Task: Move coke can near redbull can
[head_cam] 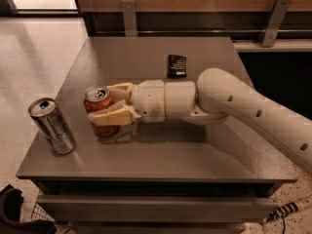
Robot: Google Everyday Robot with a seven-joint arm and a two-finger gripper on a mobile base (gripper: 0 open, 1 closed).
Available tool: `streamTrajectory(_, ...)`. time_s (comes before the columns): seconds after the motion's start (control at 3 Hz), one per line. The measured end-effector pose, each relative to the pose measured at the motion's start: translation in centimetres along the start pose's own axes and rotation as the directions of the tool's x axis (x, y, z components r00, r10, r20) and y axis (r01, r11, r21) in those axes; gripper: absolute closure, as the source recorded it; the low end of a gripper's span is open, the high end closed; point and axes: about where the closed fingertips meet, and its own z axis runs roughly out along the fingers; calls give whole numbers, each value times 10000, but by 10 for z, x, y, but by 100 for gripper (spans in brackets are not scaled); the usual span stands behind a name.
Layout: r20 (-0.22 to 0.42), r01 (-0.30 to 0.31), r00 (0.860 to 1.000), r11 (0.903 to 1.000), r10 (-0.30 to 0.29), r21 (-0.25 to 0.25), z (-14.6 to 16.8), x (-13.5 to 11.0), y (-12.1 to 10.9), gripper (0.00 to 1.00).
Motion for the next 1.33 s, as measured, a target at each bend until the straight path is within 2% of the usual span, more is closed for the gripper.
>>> streamTrajectory(0.33,-29,175,9998,9995,-176,-248,7,1,3,87)
streamTrajectory(1.33,-26,198,9998,9993,-199,-322,10,-1,6,18)
